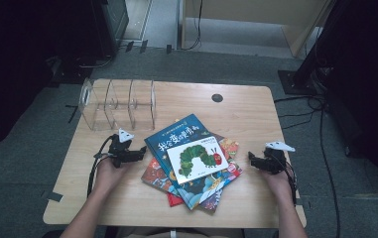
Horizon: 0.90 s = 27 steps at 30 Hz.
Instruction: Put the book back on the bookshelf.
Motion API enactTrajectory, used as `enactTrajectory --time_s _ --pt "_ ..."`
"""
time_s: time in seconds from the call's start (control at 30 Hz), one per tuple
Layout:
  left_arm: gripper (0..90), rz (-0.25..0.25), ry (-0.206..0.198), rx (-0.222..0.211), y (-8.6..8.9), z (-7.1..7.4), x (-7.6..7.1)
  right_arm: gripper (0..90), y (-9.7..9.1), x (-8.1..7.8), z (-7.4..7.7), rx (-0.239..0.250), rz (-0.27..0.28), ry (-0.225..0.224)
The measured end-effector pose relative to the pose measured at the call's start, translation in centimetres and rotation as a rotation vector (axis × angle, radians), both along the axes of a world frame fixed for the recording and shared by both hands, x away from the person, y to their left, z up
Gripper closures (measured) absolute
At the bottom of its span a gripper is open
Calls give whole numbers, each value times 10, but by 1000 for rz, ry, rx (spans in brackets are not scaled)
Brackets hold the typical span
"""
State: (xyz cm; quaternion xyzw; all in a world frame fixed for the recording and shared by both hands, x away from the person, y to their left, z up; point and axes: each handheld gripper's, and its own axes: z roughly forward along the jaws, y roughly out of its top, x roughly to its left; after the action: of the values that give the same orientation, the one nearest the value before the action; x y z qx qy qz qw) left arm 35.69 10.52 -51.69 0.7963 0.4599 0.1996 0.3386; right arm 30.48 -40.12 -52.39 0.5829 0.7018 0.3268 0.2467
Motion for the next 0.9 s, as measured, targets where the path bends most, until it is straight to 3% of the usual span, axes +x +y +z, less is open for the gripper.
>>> enactTrajectory --time_s 0.17,0.27,0.33,0.37,0.4,0.43,0.5,0.7,0.9 --pt "266 -1 14 -12 0 1 0 304 -1 -1 3 30 -17 14" --pt "229 -27 72 -102 6 4 0 358 -2 -1 5 39 -23 24" --pt "230 -16 95 -117 9 6 1 381 -2 -1 6 32 -21 29" --pt "280 -11 99 -122 11 9 1 439 0 -3 9 48 -6 32" --pt "330 -12 78 -130 14 17 -1 453 1 -4 10 54 -2 35" --pt "360 -12 78 -130 14 17 -1 478 2 -5 11 48 12 31" --pt "417 -42 35 -125 15 30 -7 532 6 -8 13 50 40 30" --pt "490 -115 53 -138 9 44 -8 695 20 -16 24 95 88 13" --pt "519 -183 42 -77 -9 49 -9 827 29 -27 32 135 108 9"
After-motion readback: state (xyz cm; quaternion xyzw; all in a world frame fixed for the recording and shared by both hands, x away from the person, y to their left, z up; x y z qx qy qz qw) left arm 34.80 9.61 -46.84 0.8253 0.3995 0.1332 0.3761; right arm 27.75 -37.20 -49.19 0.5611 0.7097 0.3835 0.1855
